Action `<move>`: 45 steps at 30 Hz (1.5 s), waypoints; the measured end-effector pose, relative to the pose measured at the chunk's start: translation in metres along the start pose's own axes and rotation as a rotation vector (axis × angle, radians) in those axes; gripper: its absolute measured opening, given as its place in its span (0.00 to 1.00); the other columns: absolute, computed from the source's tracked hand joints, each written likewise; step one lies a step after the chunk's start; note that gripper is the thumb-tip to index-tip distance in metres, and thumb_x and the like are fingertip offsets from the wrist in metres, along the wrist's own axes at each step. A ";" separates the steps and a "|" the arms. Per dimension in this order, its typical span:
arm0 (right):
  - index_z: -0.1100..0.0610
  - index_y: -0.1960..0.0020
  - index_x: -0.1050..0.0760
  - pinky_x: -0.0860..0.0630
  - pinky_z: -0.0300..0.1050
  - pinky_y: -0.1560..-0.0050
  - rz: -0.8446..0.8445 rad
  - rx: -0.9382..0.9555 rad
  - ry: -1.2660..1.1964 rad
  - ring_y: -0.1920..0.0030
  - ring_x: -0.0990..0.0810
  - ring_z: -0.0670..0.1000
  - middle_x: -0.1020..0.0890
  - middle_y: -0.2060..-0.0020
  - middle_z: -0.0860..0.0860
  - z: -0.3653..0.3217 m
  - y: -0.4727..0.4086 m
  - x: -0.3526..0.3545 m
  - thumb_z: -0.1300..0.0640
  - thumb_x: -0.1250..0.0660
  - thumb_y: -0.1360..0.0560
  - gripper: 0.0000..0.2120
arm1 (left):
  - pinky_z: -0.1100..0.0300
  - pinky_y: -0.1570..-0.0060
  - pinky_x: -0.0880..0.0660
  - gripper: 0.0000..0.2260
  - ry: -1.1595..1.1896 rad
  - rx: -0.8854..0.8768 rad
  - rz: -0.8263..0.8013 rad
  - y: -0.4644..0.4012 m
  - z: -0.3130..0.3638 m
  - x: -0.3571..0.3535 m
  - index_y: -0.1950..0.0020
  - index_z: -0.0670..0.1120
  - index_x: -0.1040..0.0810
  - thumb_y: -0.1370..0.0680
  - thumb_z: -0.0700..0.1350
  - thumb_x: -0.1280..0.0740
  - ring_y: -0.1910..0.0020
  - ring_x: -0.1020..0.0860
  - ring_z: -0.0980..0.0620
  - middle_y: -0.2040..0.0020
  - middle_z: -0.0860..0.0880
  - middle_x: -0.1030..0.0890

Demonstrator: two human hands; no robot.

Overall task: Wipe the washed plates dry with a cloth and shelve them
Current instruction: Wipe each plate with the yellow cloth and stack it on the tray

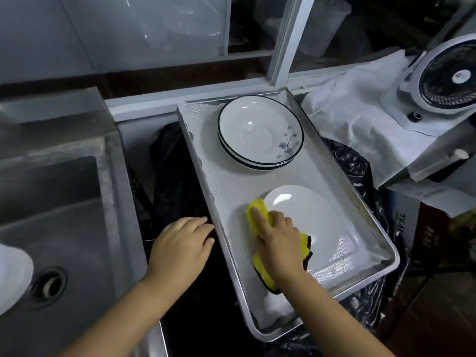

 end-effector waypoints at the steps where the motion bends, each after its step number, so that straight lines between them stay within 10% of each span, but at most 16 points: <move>1: 0.48 0.34 0.31 0.29 0.49 0.66 0.013 -0.004 -0.049 0.62 0.26 0.60 0.24 0.53 0.58 -0.008 -0.002 0.006 0.61 0.26 0.37 0.34 | 0.57 0.53 0.22 0.14 -0.009 0.019 0.011 0.005 -0.009 0.007 0.52 0.48 0.15 0.28 0.50 0.38 0.51 0.18 0.51 0.51 0.51 0.16; 9: 0.49 0.28 0.36 0.25 0.51 0.58 0.110 0.223 -0.299 0.55 0.24 0.59 0.24 0.50 0.56 -0.162 -0.027 0.054 0.65 0.28 0.37 0.40 | 0.54 0.60 0.21 0.12 -0.054 0.304 0.015 0.071 -0.144 0.079 0.50 0.43 0.16 0.33 0.40 0.23 0.54 0.18 0.44 0.52 0.47 0.16; 24: 0.53 0.28 0.33 0.28 0.52 0.47 -0.256 0.381 -0.414 0.47 0.26 0.59 0.22 0.45 0.56 -0.503 -0.008 -0.131 0.63 0.28 0.32 0.34 | 0.56 0.60 0.27 0.09 0.010 1.077 -0.220 0.296 -0.492 0.082 0.47 0.46 0.24 0.20 0.49 0.40 0.52 0.21 0.44 0.50 0.46 0.18; 45: 0.52 0.29 0.31 0.26 0.52 0.47 -0.413 0.197 -0.308 0.45 0.26 0.57 0.22 0.45 0.54 -0.543 0.002 -0.223 0.64 0.26 0.33 0.34 | 0.51 0.56 0.24 0.15 0.723 1.609 0.032 0.325 -0.592 -0.011 0.56 0.38 0.21 0.24 0.50 0.34 0.57 0.21 0.38 0.59 0.37 0.19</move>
Point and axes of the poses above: each hand's wrist, its own y-axis away from the middle knuckle, its own x-axis out of the back of the hand, z = x × y, the point moved 2 cm from there along -y, towards the middle knuckle
